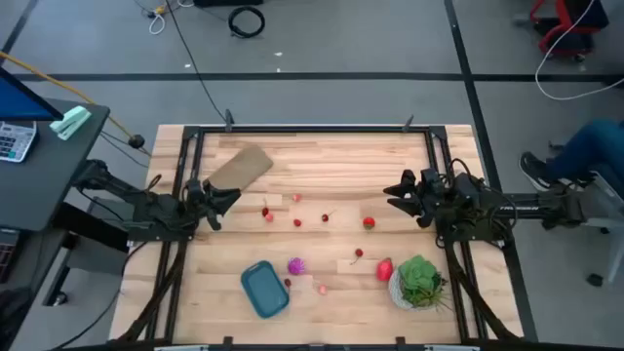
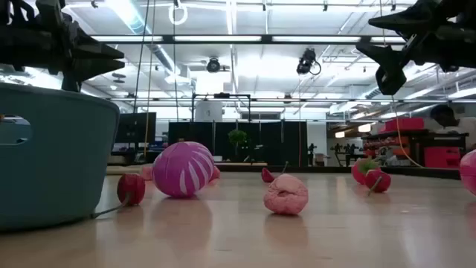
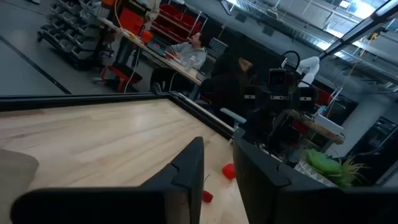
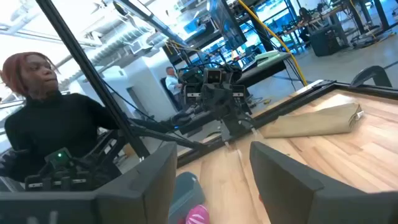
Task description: Pick and placing Produce into tupperware
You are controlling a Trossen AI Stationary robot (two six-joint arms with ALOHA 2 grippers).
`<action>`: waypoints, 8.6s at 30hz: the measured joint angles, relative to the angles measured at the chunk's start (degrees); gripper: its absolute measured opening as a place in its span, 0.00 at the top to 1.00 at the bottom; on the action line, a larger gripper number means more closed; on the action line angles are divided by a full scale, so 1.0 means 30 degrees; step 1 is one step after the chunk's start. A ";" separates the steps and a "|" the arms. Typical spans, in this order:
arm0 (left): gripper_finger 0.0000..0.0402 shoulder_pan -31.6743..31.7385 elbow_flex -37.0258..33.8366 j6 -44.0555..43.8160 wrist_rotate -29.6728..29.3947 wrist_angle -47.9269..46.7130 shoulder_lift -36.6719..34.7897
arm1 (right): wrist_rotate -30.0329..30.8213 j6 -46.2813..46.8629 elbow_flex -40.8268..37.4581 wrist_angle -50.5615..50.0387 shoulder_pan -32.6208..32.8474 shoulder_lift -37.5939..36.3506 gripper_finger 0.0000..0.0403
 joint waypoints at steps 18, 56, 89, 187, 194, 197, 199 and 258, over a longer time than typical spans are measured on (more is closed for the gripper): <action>0.77 0.0001 -0.0006 -0.0001 0.0001 0.0007 0.0007 | -0.0004 0.0001 0.0000 0.0004 -0.0004 0.0003 0.47; 0.80 0.1732 0.4722 0.7843 0.2411 0.0112 0.0651 | -0.0007 0.0000 0.0000 0.0000 0.0000 0.0000 0.47; 0.77 0.4178 0.8738 -0.5749 0.2555 -0.2710 0.5575 | 0.4772 1.0360 0.0102 0.5566 -0.0772 0.0036 0.47; 0.98 0.5383 2.3612 -0.9607 1.7173 -2.5710 2.4662 | 0.9374 1.2138 0.1071 -0.0018 0.1836 0.7468 0.47; 0.96 0.1335 2.4080 -1.3899 1.7591 -2.5004 2.5042 | 0.8779 1.0412 0.1071 -0.0062 0.1982 0.7475 0.47; 0.98 0.0051 2.4066 -1.5475 1.7631 -2.4782 2.5510 | 0.8753 0.9668 0.1071 -0.0138 0.1982 0.7504 0.47; 0.98 -0.0579 2.4066 -1.6316 1.7640 -2.3853 2.5876 | 0.8750 0.9941 0.1071 -0.0284 0.1982 0.7515 0.47; 0.75 0.4470 2.6769 -0.5956 1.5612 -2.5410 2.0583 | 0.2244 0.4320 1.6486 -1.4408 0.0237 2.4455 0.56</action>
